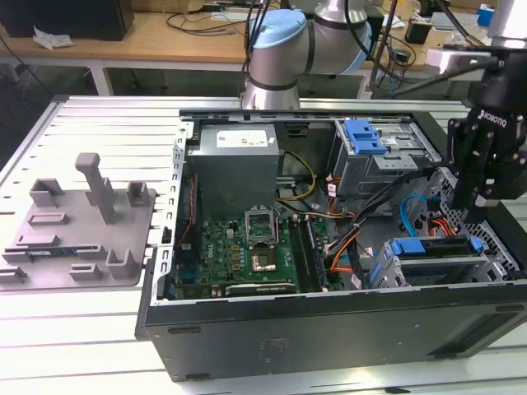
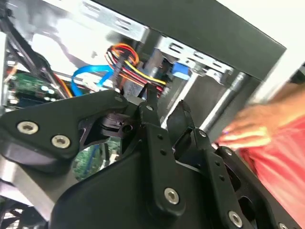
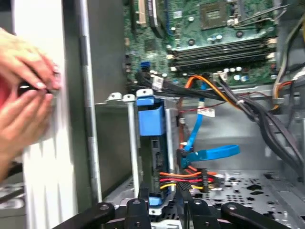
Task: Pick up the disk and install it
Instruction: 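Insert the second disk wire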
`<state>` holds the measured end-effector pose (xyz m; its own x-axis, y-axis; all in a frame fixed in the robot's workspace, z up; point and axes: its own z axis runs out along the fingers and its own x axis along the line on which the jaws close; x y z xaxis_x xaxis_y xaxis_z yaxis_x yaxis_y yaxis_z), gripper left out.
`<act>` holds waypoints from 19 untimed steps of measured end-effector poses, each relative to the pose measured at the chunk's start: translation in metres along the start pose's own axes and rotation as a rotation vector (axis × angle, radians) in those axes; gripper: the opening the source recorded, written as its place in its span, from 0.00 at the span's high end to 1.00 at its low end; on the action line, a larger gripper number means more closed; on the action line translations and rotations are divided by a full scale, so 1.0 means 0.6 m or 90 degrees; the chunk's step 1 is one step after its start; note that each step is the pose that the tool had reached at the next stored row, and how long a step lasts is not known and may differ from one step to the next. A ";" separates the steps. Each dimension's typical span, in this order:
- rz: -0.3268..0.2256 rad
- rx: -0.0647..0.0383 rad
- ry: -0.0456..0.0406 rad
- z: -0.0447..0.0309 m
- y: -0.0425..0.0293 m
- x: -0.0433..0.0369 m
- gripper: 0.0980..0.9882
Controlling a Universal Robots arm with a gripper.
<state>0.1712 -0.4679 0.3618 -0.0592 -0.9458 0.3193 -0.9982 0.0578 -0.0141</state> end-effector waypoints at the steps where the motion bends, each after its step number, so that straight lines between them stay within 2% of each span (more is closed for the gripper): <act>1: 0.000 0.001 0.0165 -0.005 0.001 -0.006 0.70; 2: 0.000 0.002 0.0291 -0.012 0.004 -0.024 0.70; 3: 0.000 0.003 0.0298 -0.015 0.008 -0.034 0.70; 4: 0.001 0.004 0.0300 -0.016 0.012 -0.035 0.70; 11: 0.002 0.008 0.0296 -0.016 0.044 -0.034 0.70; 13: 0.001 0.009 0.0305 -0.016 0.057 -0.033 0.70; 19: 0.000 0.010 0.0315 -0.016 0.057 -0.035 0.70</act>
<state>0.1384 -0.4430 0.3640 -0.0592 -0.9288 0.3658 -0.9982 0.0525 -0.0282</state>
